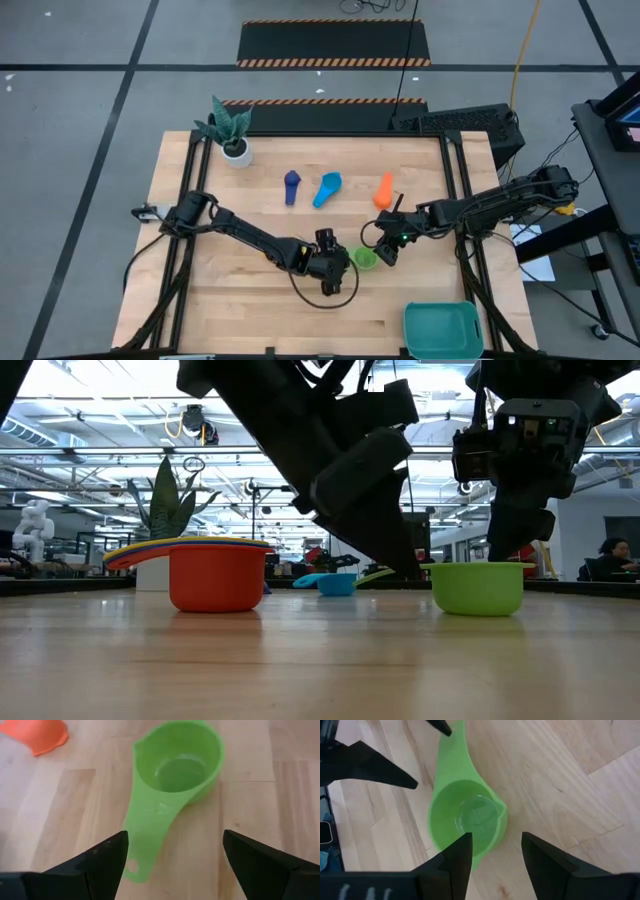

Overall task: Nest measuring cups in basket
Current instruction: Stack the green measuring cup on top of the yellow measuring cup

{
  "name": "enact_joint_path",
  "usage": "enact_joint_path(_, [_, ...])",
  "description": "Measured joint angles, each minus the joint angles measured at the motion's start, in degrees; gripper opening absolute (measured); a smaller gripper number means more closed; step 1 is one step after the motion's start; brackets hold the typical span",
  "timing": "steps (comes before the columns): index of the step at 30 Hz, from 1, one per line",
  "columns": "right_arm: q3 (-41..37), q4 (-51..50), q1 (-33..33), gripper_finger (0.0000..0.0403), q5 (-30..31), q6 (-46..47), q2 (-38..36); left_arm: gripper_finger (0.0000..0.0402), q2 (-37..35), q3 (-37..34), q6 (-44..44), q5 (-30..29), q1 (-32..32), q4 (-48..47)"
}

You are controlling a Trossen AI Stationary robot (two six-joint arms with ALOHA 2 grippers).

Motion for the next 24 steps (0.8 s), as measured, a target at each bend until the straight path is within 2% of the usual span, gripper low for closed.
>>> enact_joint_path(10, [0.0,0.27,0.0,0.0162,0.08,-0.12,0.0,0.0328,0.96,-0.21,8.71,4.45,1.91,0.58])
enact_joint_path(18, [0.0,0.28,0.0,0.0162,0.09,-1.04,0.0,0.0328,0.9,-0.2,8.79,12.73,2.74,0.51])
enact_joint_path(24, [0.0,0.28,0.0,0.0162,0.09,-1.09,0.0,0.0328,0.9,-0.08,8.79,13.45,1.77,0.07])
